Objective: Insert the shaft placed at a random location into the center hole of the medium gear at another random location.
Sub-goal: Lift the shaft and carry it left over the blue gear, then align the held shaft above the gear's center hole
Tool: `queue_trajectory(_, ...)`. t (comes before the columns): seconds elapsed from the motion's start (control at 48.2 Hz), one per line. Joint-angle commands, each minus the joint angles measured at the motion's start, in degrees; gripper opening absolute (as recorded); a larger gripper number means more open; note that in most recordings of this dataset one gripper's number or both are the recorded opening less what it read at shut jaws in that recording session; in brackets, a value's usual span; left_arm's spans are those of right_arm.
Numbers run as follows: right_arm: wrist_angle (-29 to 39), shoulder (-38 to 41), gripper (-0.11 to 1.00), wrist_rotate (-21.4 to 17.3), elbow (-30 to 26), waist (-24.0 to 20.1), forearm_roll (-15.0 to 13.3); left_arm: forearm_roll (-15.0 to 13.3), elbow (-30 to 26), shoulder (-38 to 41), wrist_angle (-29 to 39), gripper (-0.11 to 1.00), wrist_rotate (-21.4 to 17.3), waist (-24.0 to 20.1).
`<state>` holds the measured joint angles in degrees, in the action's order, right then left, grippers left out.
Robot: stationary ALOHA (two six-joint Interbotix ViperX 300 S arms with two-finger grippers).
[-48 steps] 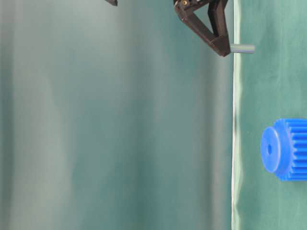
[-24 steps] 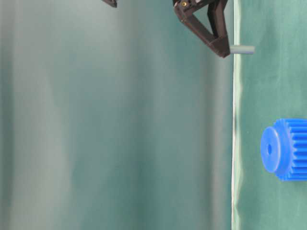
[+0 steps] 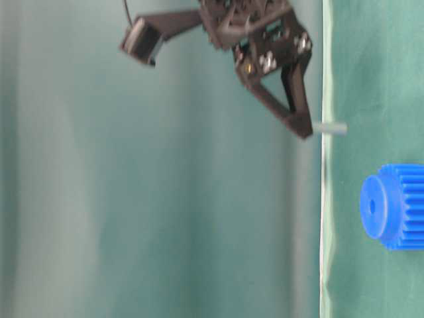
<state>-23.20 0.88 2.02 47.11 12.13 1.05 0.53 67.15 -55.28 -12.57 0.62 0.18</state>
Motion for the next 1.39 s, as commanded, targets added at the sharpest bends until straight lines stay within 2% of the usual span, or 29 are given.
queue_trajectory(0.0, 1.4, 1.0, 0.14, -1.1, -4.7, -1.0, 0.1, 0.2, -1.1, 0.4, -0.6, 0.00, 0.1, -0.1)
queue_trajectory(0.311, 3.6, 5.8, 0.14, -1.1, -12.0, -2.3, -0.1, 0.2, -1.1, 0.4, -0.7, 0.00, 0.1, -0.2)
queue_trajectory(0.54, 4.1, 7.7, 0.14, -1.1, -14.6, -2.9, -0.1, 0.2, -1.1, 0.4, -0.7, 0.00, 0.1, -0.2)
queue_trajectory(1.37, 4.0, 10.7, 0.14, -1.1, -15.3, -3.0, 0.2, 0.2, -1.1, 0.4, -0.7, 0.00, 0.1, -0.3)
